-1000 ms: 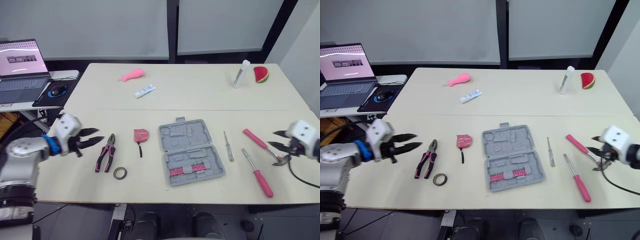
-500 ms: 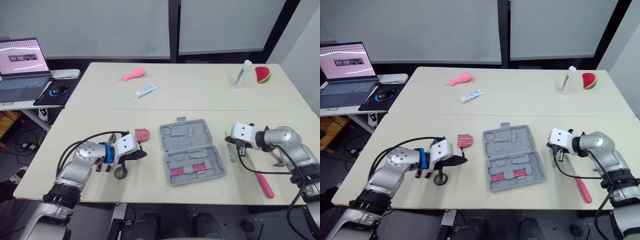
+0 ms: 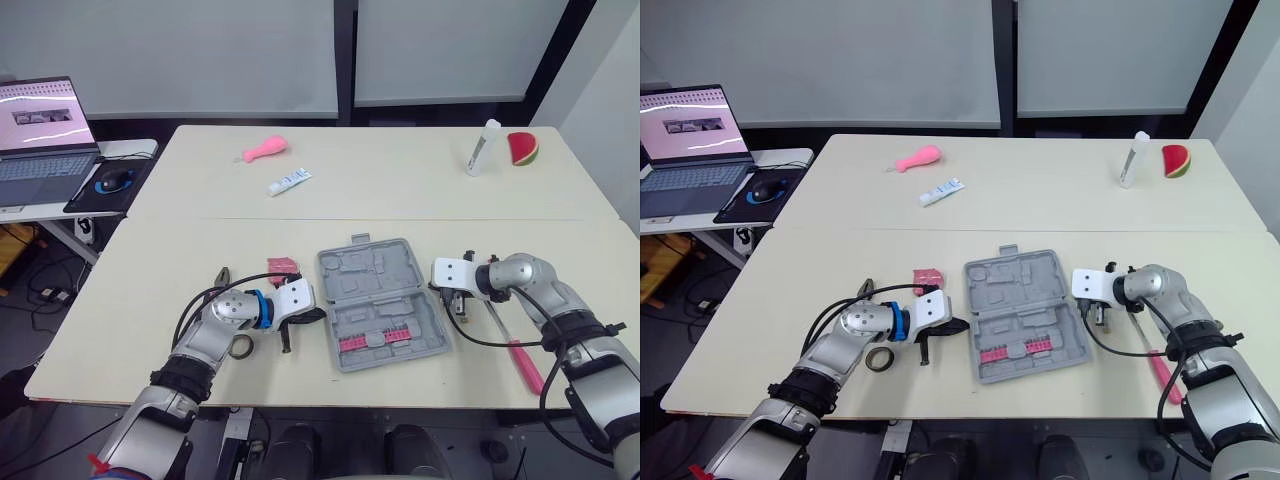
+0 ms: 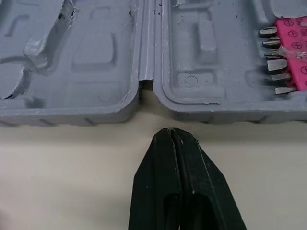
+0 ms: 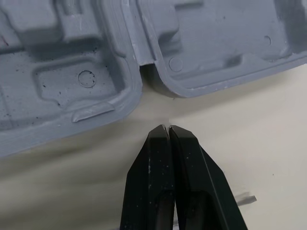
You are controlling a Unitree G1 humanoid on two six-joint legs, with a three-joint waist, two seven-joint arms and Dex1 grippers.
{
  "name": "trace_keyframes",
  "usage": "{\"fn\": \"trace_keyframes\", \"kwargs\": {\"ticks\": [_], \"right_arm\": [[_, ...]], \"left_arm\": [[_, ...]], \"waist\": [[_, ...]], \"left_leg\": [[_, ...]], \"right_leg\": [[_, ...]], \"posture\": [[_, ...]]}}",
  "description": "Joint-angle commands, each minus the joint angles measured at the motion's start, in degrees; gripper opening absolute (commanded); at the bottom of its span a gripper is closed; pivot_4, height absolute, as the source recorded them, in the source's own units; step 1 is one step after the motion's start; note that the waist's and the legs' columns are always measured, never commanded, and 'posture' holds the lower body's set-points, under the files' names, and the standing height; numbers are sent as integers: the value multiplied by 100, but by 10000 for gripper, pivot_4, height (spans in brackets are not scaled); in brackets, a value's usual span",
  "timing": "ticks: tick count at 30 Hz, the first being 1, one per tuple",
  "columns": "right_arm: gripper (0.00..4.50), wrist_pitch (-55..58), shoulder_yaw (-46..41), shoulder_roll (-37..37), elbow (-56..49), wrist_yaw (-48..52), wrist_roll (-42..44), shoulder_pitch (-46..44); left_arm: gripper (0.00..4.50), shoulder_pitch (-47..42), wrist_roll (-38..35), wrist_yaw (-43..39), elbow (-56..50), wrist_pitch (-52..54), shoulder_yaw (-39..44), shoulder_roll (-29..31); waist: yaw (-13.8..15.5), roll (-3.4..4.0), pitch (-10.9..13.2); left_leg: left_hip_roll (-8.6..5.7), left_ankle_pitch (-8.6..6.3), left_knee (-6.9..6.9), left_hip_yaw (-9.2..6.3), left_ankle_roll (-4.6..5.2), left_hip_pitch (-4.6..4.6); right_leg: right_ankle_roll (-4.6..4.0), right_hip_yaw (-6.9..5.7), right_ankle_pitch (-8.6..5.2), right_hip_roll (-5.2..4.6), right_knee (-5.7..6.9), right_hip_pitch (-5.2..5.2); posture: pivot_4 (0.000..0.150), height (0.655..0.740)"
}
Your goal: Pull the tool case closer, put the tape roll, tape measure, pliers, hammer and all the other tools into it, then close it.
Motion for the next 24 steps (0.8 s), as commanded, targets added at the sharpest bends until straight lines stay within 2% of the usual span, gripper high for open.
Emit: {"fn": "trace_keyframes", "kwargs": {"ticks": [1,6,14,24], "right_arm": [[56,-44,52,108,-144,94,-15,18],[56,183,35,163,-562,321,88,189],[56,1101,-101,109,-2103,806,450,869],[56,2060,-268,-88,-3851,910,607,1914]], "left_arm": [[0,-161,126,106,110,-208,-38,-35],[0,-323,255,180,270,-361,-57,-139],[0,-360,316,2,315,-468,-138,-259],[0,131,328,-540,-490,-389,-397,-28]], "waist": [[-15,-1,-1],[-16,-1,-1],[1,0,-2],[5,0,-3]], "left_leg": [[1,0,0,0,0,0],[1,0,0,-2,0,0],[0,0,1,-6,0,0],[-1,-1,0,-8,1,0]], "right_leg": [[0,-1,0,2,0,0],[0,0,0,2,0,0],[0,-3,0,2,0,1],[0,-1,0,2,0,1]], "posture": [[1500,7400],[1500,7400],[1500,7400],[1500,7400]]}}
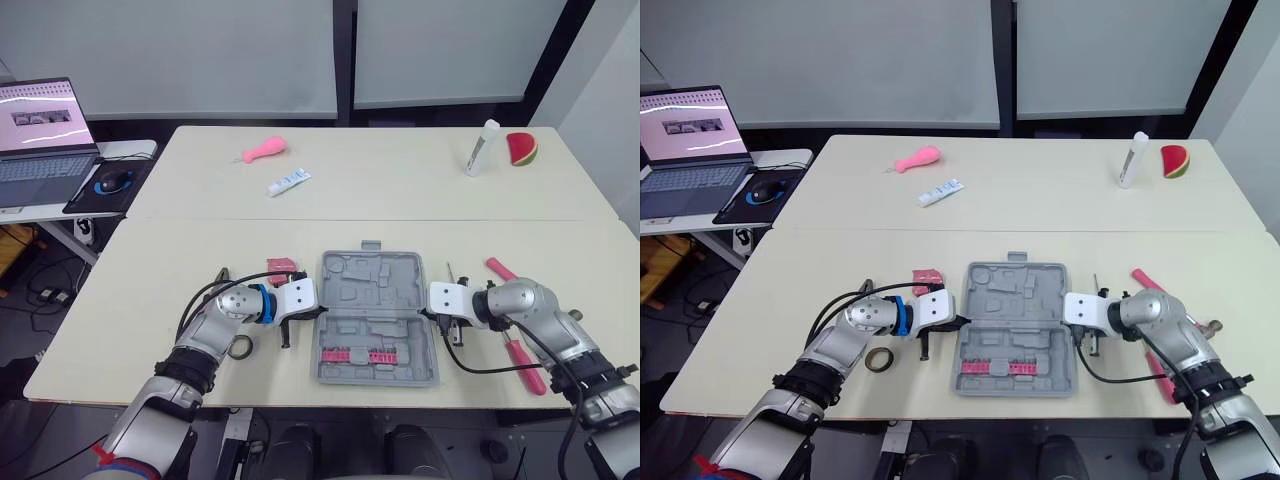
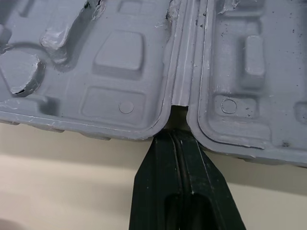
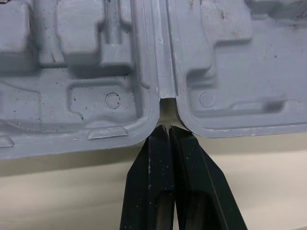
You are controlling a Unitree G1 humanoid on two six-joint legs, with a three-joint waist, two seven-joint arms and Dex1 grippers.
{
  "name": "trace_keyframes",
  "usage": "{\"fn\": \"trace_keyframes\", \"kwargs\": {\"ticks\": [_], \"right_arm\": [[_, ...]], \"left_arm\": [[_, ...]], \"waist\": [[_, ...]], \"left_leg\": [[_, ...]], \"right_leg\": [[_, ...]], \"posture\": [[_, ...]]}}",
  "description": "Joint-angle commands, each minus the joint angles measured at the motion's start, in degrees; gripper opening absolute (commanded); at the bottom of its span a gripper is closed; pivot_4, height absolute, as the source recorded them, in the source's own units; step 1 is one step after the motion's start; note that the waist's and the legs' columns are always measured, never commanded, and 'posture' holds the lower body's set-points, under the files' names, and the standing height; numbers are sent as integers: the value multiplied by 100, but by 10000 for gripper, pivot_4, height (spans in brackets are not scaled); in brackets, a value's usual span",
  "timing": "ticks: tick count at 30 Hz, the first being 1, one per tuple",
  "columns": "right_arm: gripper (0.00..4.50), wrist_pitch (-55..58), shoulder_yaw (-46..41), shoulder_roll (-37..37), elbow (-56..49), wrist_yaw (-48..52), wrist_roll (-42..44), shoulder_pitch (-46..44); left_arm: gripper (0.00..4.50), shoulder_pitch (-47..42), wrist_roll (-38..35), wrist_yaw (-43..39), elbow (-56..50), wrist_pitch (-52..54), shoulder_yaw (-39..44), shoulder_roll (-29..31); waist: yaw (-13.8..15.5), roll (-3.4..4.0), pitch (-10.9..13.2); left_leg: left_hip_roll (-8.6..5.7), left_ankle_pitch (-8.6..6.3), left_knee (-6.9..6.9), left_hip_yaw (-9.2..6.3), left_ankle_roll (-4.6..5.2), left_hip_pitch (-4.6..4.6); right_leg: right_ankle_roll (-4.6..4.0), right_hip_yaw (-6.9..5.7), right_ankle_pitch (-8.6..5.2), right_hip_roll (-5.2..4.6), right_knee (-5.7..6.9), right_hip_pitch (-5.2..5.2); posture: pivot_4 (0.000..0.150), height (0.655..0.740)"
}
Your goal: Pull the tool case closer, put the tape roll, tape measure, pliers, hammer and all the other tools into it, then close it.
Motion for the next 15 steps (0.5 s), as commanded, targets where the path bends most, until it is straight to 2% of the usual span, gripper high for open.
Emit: {"fn": "trace_keyframes", "kwargs": {"ticks": [1,15], "right_arm": [[56,204,94,83,-804,155,273,252],[56,1127,-14,-62,-2297,195,383,1417]], "left_arm": [[0,263,-35,-287,-578,-4,-320,-76],[0,1141,-45,-727,-1984,689,-592,73]], "waist": [[11,0,0],[135,0,-3]], "left_leg": [[0,0,0,0,0,0],[-1,-3,-1,-2,4,3]], "right_leg": [[0,1,0,0,0,1],[1,1,0,0,-4,6]], "posture": [[1500,7400],[1500,7400]]}}
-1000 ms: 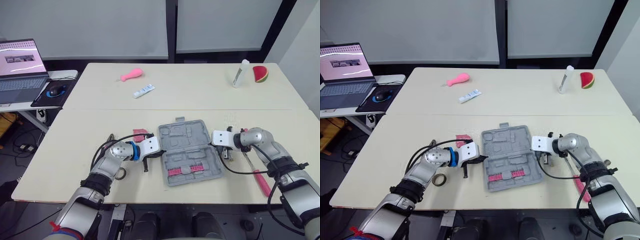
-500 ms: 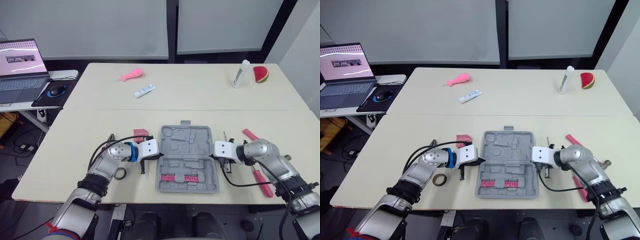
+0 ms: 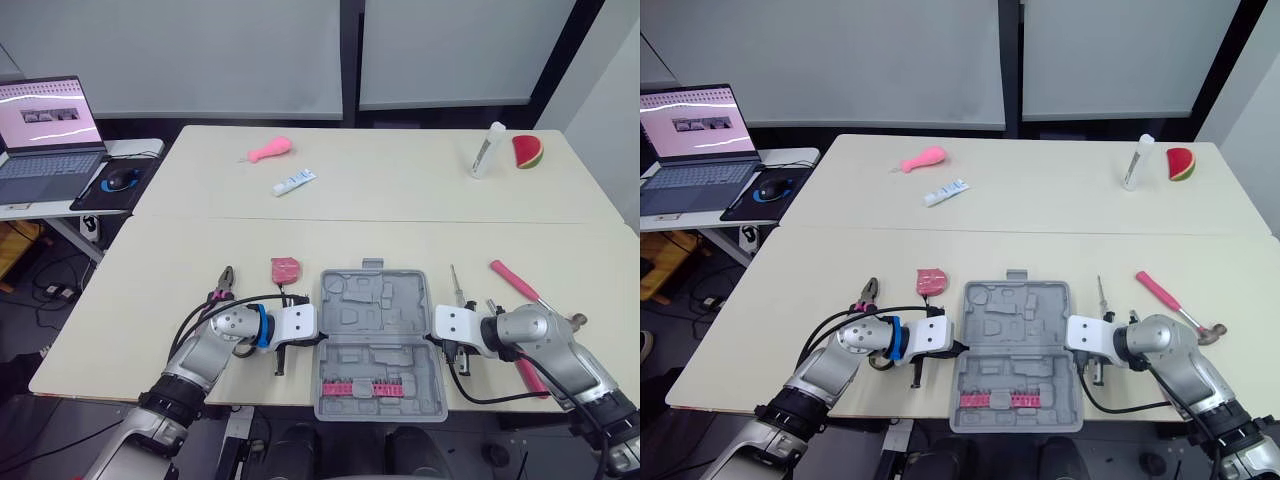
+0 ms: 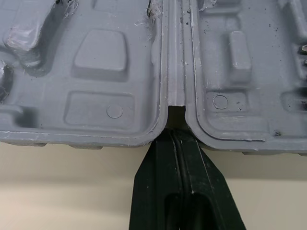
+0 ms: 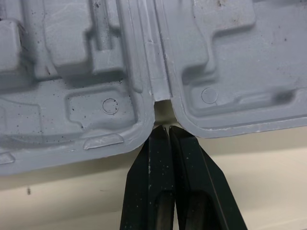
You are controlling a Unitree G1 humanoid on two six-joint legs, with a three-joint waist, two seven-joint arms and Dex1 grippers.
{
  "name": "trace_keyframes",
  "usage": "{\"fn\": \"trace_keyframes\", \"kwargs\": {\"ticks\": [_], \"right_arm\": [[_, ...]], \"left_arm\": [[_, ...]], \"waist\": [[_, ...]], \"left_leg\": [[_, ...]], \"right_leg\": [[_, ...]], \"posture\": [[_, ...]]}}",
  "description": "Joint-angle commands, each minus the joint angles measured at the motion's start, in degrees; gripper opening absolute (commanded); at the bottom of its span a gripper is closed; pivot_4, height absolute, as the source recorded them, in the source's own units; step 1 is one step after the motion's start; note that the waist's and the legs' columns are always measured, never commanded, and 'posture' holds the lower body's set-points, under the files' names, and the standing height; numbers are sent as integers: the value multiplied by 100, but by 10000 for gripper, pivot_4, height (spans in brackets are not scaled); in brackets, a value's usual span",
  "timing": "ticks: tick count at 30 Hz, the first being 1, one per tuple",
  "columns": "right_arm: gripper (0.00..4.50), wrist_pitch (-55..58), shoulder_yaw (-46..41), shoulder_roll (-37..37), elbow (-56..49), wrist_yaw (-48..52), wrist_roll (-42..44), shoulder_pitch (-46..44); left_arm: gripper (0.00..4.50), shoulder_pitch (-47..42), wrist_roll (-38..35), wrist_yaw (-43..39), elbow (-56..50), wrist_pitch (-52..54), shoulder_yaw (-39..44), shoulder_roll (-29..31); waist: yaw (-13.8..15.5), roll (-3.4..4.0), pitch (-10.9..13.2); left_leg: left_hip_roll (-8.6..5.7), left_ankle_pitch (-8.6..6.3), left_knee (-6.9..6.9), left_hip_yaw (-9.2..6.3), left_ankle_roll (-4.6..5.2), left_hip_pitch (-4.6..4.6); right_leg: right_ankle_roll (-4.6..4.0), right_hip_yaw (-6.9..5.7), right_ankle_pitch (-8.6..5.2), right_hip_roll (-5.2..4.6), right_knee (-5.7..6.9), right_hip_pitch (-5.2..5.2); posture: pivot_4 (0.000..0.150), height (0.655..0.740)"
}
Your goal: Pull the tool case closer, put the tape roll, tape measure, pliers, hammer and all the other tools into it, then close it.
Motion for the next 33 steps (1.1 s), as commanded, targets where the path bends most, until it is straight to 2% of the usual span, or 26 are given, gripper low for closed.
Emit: {"fn": "trace_keyframes", "kwargs": {"ticks": [1,14,20,27,33], "right_arm": [[56,92,229,125,-673,137,369,224],[56,397,244,60,-1028,89,366,617],[56,194,65,-23,-695,-34,324,539],[56,-158,-304,-373,-133,-81,473,357],[56,-223,-778,-687,9,-53,982,393]], "left_arm": [[0,173,-46,-286,-442,88,-545,-140],[0,335,38,-448,-659,267,-645,-19],[0,210,78,-360,-449,239,-493,69],[0,47,-29,-395,-213,44,-234,492],[0,18,-307,-392,-395,-86,-1,790]], "waist": [[10,0,0],[11,-3,-5],[11,-5,-6],[-1,-5,-3],[3,-6,0]], "left_leg": [[-1,0,0,0,0,-1],[0,-9,-1,-3,15,6],[0,-11,-1,-6,17,11],[1,-12,-3,-7,20,18],[1,-12,-2,-7,20,15]], "right_leg": [[0,0,0,0,0,0],[0,-3,0,0,-2,9],[1,-6,0,0,-5,19],[0,-6,0,2,-5,23],[0,-6,0,1,-5,21]], "posture": [[1500,7400],[1500,7400],[1500,7400],[1500,7400],[1500,7400]]}}
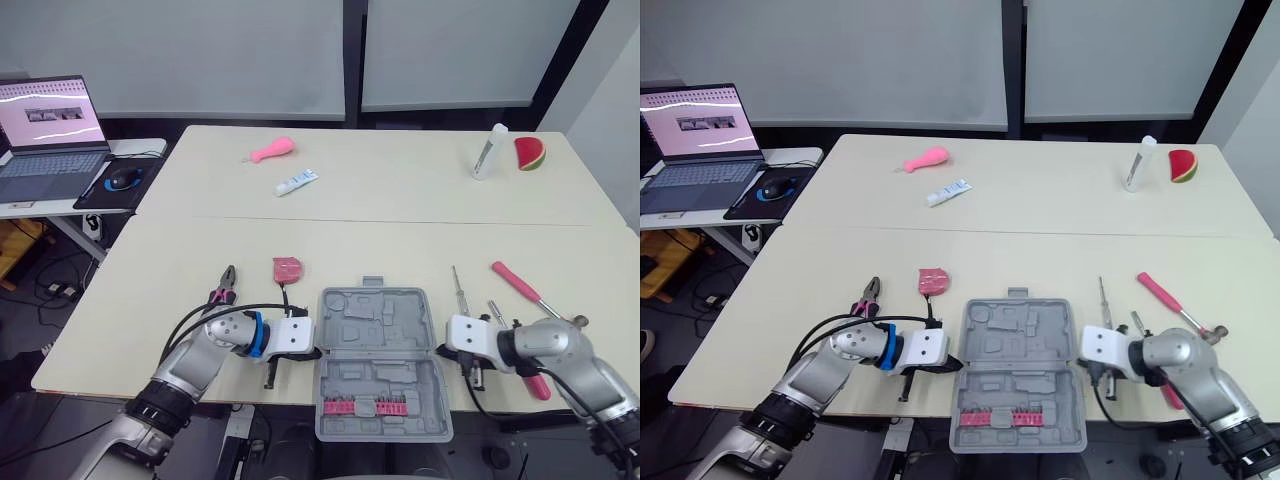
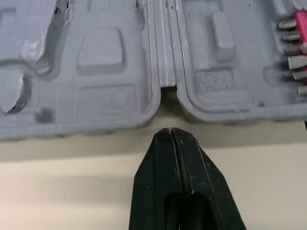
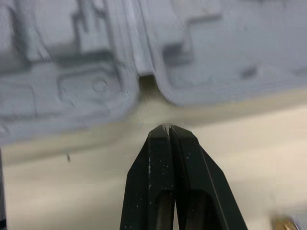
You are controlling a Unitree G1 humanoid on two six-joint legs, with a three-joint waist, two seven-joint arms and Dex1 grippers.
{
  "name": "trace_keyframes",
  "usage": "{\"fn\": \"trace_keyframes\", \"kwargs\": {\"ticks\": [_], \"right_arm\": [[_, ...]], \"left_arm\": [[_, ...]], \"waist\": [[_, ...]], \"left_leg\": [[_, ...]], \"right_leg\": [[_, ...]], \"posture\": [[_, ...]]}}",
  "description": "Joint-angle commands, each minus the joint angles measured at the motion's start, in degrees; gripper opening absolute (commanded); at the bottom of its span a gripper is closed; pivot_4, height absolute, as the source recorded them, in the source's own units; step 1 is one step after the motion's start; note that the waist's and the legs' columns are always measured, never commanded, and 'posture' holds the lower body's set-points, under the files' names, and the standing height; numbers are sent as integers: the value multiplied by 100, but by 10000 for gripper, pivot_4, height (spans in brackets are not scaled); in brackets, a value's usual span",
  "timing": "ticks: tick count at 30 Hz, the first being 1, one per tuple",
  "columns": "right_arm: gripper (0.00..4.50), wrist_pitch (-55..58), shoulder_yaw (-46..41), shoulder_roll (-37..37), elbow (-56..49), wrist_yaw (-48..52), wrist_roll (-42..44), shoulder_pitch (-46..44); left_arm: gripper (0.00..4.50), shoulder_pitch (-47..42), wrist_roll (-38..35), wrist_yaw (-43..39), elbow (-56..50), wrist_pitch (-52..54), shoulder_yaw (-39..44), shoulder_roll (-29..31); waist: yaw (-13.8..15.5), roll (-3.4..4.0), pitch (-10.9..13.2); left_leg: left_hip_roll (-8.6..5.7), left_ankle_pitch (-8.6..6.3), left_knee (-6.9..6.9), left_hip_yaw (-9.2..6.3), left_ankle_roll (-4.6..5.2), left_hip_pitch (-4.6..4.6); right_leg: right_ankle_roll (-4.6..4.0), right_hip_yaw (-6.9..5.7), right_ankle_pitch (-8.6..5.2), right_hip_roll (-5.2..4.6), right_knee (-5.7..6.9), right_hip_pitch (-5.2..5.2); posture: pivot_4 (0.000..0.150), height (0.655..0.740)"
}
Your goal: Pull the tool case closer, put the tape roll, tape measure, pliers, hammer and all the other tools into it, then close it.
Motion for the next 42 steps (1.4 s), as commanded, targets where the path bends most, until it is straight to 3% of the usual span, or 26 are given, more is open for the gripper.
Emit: {"fn": "trace_keyframes", "kwargs": {"ticks": [1,7,10,16,23,28,34,37,42], "right_arm": [[56,154,-547,-112,-263,89,586,58],[56,508,-1969,-221,-793,219,1923,359],[6525,272,-2656,-563,-625,434,2194,548],[17272,-695,-4076,-967,539,565,2372,1020],[30903,-1797,-4500,-1200,2983,-17,2047,904],[44655,-2527,-4379,-1367,4459,-361,1885,597],[44655,-2896,-4149,-1304,4942,-409,1898,333],[44655,-2633,-3916,-1091,4195,-282,2047,416],[44655,-1576,-3220,-606,1734,-244,2456,494]], "left_arm": [[0,59,-281,-102,-329,-97,264,256],[0,423,-1521,-379,-1183,283,1261,839],[5792,415,-2186,-468,-1062,492,2019,1118],[24451,337,-2626,-165,700,518,3467,1653],[45000,424,-2347,762,2228,255,4030,1639],[45000,338,-2184,1152,3019,-88,4004,1624],[45000,295,-2003,1397,3484,-384,3921,1649],[45000,303,-2111,1323,3337,-470,3977,1601],[45000,711,-2219,907,2815,-329,3945,1736]], "waist": [[-6,-1,2],[4,2,10],[14,4,10],[-3,2,12],[-9,2,12],[-12,3,12],[-39,4,11],[-40,5,11],[-87,10,9]], "left_leg": [[0,0,0,0,0,-1],[0,0,1,-2,0,-17],[-1,-1,1,-3,2,-14],[1,-2,-3,1,3,-13],[3,-3,-8,9,5,-7],[1,-3,-9,14,5,-7],[2,-3,-12,17,5,-6],[3,-3,-13,16,5,-6],[5,-3,-12,13,3,-9]], "right_leg": [[0,0,0,0,0,0],[-1,2,0,-2,0,-16],[-1,0,0,-3,0,-13],[-1,-3,0,-1,0,-14],[-1,3,0,-2,3,-17],[-1,8,0,-3,3,-21],[-1,16,0,-2,5,-25],[-1,16,0,-2,6,-26],[-1,18,0,-1,8,-27]], "posture": [[1500,7400],[1500,7400],[1500,7400],[1500,7400],[1500,7400],[1500,7400],[1500,7400],[1500,7400],[1500,7400]]}}
